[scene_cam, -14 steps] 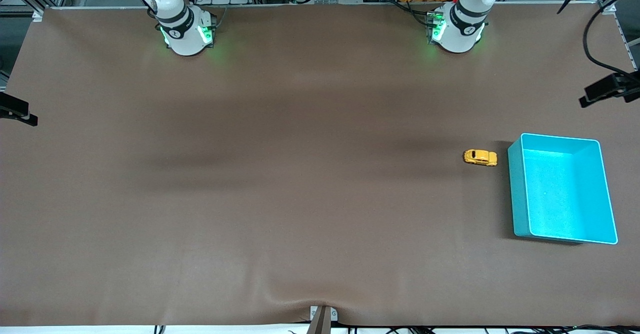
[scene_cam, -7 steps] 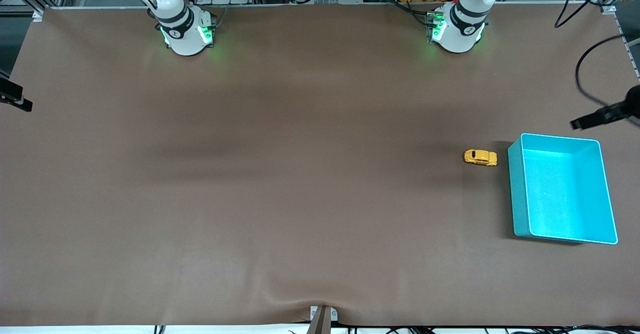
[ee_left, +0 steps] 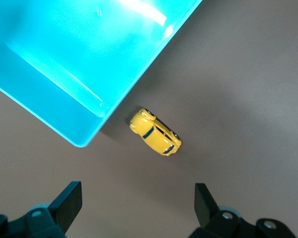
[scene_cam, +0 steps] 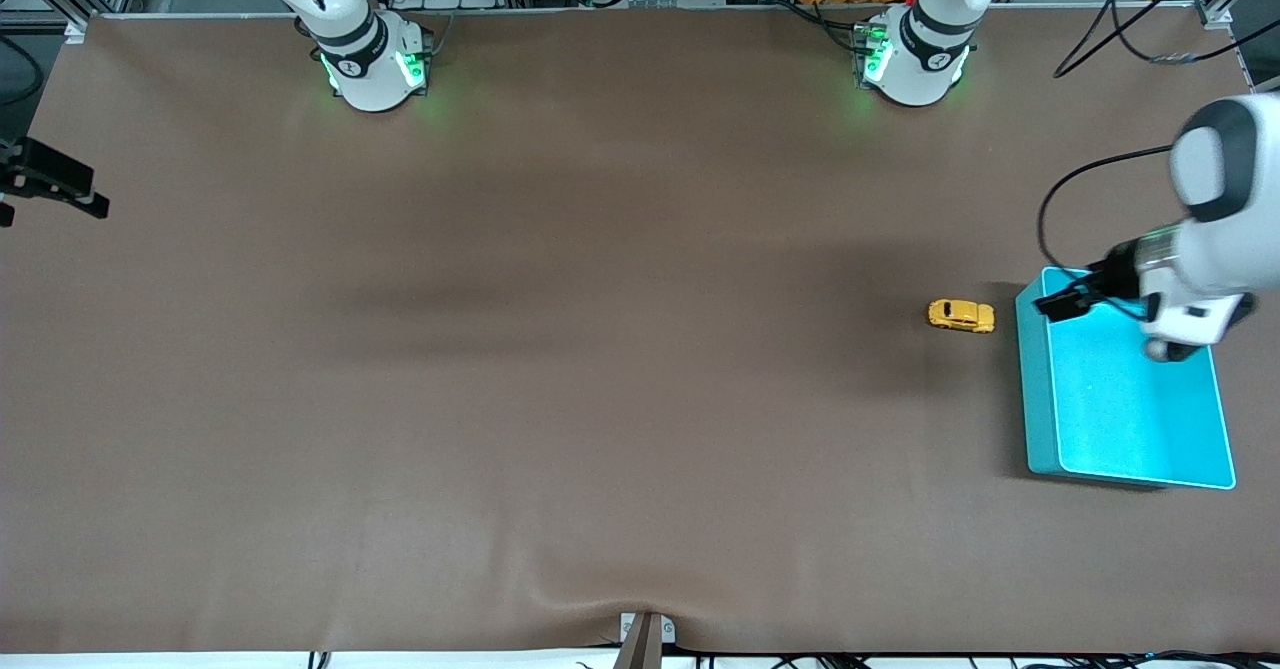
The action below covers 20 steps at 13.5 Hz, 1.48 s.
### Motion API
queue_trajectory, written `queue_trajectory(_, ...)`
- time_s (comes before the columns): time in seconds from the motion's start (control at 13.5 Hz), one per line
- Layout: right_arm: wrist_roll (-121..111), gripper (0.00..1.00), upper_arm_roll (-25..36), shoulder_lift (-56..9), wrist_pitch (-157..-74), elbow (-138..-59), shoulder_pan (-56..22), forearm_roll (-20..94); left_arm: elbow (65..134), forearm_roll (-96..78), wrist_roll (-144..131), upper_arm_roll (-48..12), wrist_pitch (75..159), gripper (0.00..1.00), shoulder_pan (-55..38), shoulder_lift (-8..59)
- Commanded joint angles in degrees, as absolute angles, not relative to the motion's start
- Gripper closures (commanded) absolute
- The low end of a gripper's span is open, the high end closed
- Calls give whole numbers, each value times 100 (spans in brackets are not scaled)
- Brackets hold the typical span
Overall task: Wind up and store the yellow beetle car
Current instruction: 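Lower the left gripper over the car beside the bin, then close the left gripper on the yellow car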
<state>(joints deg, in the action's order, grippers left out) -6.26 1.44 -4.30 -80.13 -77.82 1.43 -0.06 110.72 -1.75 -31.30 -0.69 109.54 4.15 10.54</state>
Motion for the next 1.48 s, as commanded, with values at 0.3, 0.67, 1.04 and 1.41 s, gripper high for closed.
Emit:
queue_trajectory(0.3, -491, 0, -237, 254, -8226, -8517, 334, -343, 12786, -237, -5366, -220, 12592, 0, 413, 738)
queue_trajectory(0.67, -492, 0, -105, 746, -8498, -9069, 395, -123, 13674, -237, -6713, -264, 14428, 0, 431, 852)
queue_trajectory(1.04, -484, 0, -158, 800, -8368, -9044, 492, -184, 13799, -246, -7241, -272, 15168, 0, 475, 1282)
queue_trajectory(1.41, -466, 0, -132, 791, -8271, -9088, 484, -114, 13746, -264, -7409, -272, 15714, 0, 457, 1748)
